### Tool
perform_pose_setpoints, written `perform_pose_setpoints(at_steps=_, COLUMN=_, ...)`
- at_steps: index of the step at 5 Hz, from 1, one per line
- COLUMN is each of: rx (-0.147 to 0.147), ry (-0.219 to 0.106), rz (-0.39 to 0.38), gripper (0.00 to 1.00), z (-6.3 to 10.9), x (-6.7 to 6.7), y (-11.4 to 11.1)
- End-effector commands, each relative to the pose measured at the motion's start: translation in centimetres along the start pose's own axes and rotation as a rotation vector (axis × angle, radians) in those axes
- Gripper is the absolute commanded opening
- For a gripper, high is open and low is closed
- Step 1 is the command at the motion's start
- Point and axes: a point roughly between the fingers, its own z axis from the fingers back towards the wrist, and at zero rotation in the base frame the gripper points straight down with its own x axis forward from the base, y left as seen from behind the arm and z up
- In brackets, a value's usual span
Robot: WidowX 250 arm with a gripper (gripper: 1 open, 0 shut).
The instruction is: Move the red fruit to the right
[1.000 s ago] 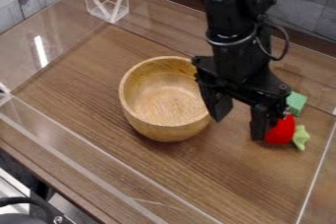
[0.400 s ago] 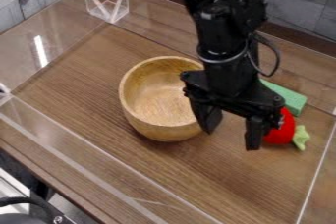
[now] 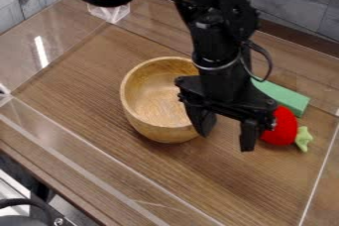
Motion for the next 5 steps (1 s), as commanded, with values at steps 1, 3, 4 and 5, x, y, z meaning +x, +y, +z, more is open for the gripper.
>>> perform_pose_setpoints(at_steps=1, rx=0.002, ry=-0.029, rz=-0.002, gripper=1.00, z=0.5, x=1.0, y=0.7)
perform_pose_setpoints(at_steps=3, rx=0.020, ry=-0.035, rz=0.058, gripper=1.00, z=-1.5, x=1.3, y=1.6)
perform_pose_setpoints(at_steps=4, rx=0.032, ry=-0.040, rz=0.109, gripper=1.00, z=-1.3, x=1.1, y=1.6)
perform_pose_setpoints(at_steps=5, rx=0.046, ry=-0.043, rz=0.162, gripper=1.00, z=-1.1, x=0.7, y=1.5)
